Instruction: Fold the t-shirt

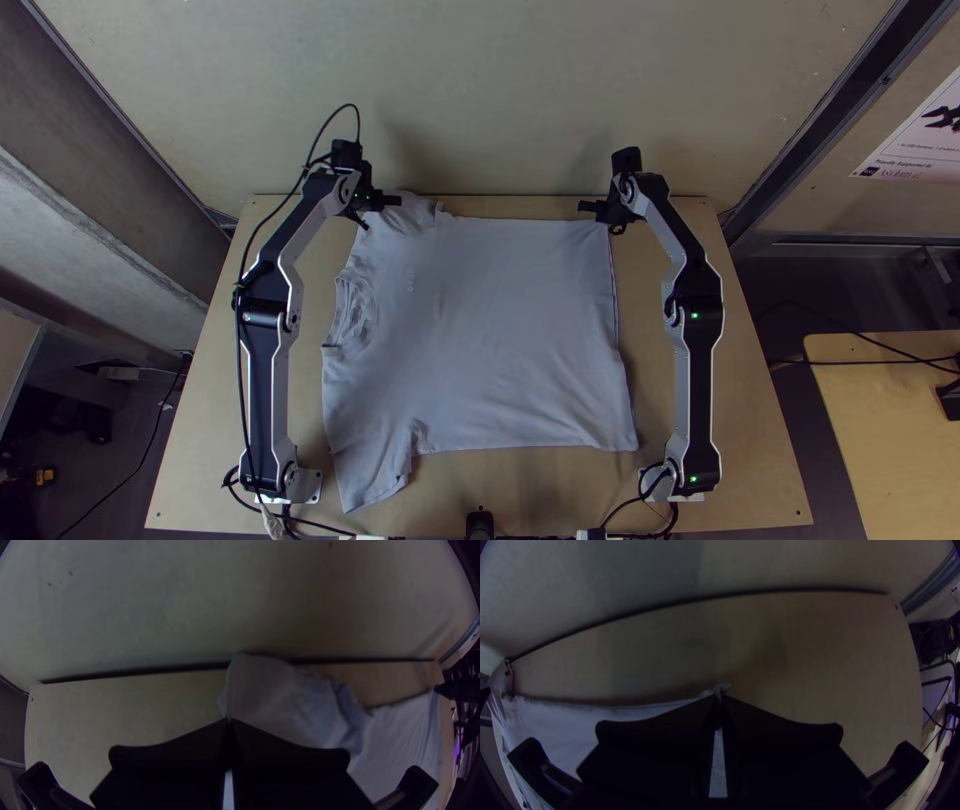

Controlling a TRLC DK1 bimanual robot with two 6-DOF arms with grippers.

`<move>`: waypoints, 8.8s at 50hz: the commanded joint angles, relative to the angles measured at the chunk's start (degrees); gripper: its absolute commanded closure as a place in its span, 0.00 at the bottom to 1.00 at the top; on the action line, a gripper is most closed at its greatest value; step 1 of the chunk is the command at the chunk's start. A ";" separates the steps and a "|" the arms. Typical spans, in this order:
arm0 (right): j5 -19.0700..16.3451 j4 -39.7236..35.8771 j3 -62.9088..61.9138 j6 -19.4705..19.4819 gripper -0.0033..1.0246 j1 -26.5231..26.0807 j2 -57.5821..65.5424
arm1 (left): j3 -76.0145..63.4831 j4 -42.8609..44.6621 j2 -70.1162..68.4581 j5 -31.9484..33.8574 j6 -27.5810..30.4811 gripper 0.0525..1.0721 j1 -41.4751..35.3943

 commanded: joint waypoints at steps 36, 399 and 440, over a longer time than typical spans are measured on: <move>1.75 3.82 3.65 -3.32 0.97 0.31 -5.59 | -4.76 3.85 -7.76 1.52 -1.39 0.98 3.09; -8.10 -17.01 -75.46 3.27 0.97 1.90 -65.62 | -74.28 -26.47 -74.21 7.41 -8.51 0.98 -4.91; -7.48 -16.13 -53.31 3.62 0.97 1.98 -44.52 | -51.08 -23.74 -49.42 8.47 -2.01 0.97 3.36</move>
